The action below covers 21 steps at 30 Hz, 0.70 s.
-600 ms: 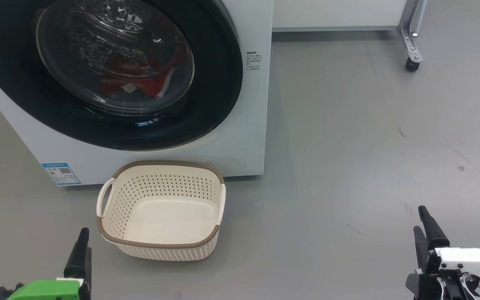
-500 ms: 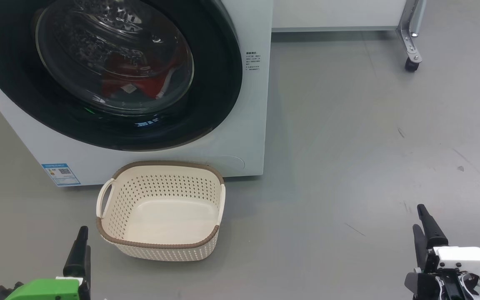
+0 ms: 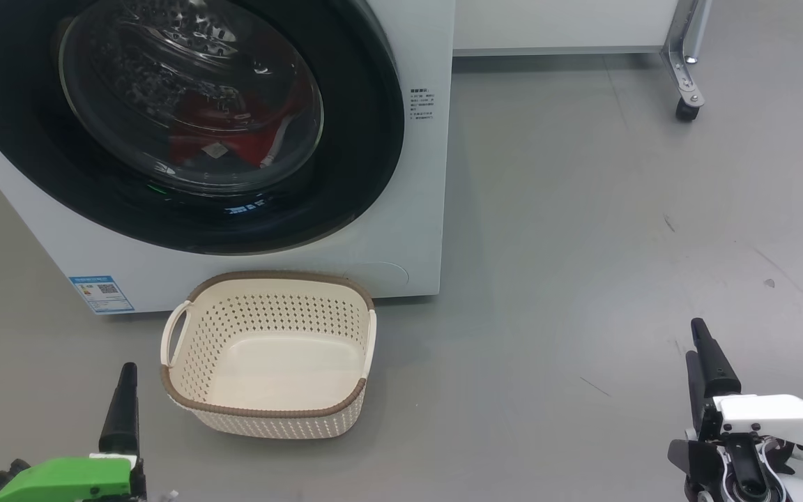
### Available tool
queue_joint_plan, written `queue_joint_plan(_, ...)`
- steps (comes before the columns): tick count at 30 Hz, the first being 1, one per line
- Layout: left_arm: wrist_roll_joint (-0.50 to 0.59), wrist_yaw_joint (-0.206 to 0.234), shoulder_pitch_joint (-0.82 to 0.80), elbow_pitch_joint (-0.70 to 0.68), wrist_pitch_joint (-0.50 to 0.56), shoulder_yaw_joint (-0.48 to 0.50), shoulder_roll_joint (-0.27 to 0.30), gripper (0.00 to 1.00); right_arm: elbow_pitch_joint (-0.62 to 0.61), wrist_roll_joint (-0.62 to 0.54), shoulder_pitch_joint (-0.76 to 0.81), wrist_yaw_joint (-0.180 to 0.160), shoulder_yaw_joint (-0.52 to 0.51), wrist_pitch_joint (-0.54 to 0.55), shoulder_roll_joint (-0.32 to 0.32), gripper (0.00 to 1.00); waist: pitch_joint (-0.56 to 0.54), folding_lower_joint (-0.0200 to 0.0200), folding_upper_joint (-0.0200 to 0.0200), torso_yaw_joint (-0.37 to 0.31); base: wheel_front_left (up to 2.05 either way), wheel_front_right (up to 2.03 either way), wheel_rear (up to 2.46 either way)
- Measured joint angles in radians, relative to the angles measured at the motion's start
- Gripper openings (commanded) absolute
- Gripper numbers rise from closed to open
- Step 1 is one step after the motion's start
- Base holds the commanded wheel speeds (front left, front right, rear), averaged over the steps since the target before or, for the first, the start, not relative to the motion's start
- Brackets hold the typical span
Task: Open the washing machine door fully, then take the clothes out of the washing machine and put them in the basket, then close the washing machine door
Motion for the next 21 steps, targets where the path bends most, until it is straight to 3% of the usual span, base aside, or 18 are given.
queue_joint_plan(21, 0.264, 0.0, 0.001, -0.065, -0.052, 0.023, -0.01, 1.0, -0.026, -0.258, -0.021, 0.0, -0.041, -0.053, 0.011, 1.0, -0.004, 0.0, 0.0, 0.003, 0.0, 0.0, 0.0)
